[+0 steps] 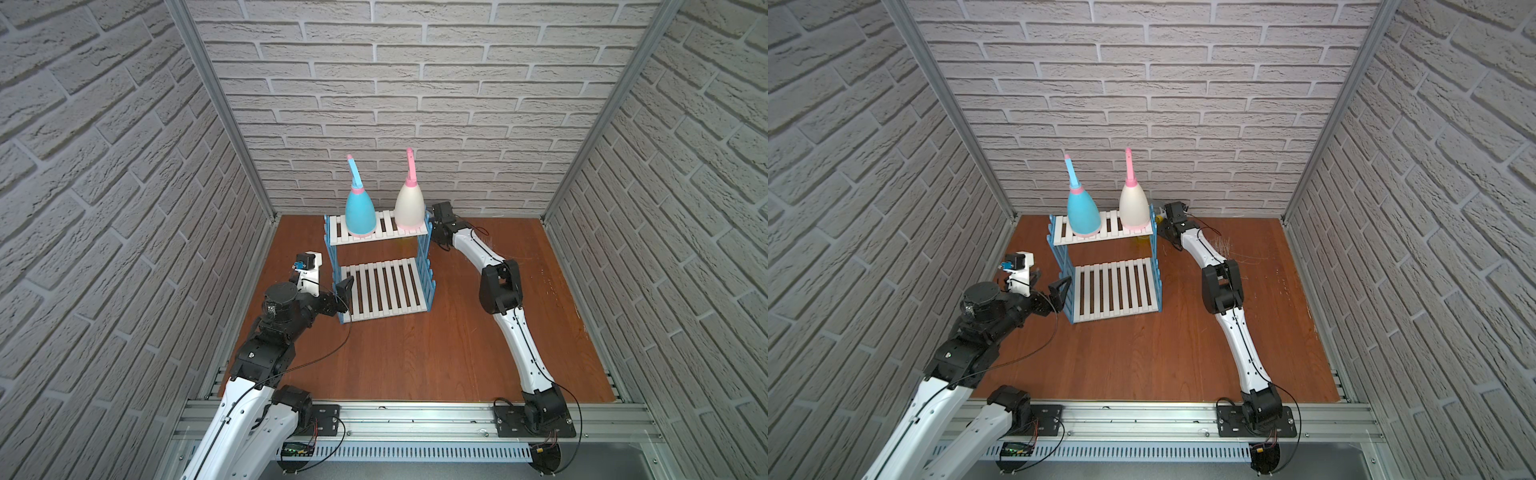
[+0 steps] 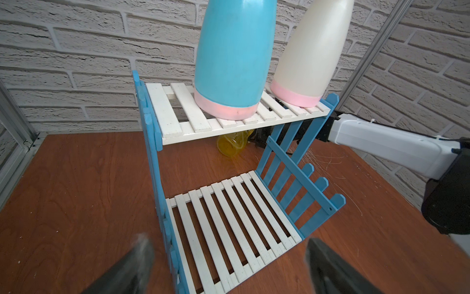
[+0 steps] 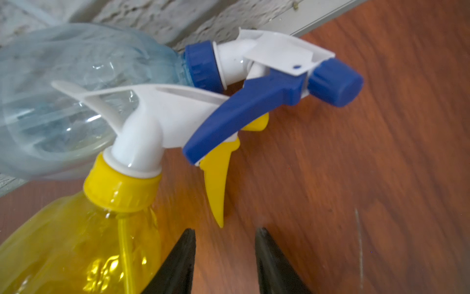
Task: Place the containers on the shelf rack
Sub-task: 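Pick up a container from the center of the board.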
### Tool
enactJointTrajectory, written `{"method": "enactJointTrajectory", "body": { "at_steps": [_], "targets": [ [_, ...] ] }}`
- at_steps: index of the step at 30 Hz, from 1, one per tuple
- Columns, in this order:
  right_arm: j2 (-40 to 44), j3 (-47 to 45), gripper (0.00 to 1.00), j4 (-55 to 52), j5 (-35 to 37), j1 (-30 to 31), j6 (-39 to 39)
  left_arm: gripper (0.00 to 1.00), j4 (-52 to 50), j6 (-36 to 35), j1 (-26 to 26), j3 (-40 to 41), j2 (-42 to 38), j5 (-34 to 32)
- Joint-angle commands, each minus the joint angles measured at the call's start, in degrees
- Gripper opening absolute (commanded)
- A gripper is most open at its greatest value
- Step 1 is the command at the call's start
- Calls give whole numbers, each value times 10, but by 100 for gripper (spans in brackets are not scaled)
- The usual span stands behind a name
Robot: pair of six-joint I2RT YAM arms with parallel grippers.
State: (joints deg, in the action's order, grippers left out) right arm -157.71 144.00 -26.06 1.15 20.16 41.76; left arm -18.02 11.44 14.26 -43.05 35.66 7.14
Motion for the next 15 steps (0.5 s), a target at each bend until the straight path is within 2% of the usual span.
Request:
{"method": "enactJointTrajectory", "body": {
  "at_steps": [1, 6, 15],
  "targets": [
    [-26, 33, 44, -10, 24, 3, 12, 98, 32, -8, -1, 6, 1, 7],
    [-58, 78, 42, -13, 30, 4, 16, 98, 34, -8, 0, 7, 5, 9],
    [-80, 98, 38, 4, 65, 6, 37, 98, 39, -11, 0, 5, 12, 10]
  ]
}}
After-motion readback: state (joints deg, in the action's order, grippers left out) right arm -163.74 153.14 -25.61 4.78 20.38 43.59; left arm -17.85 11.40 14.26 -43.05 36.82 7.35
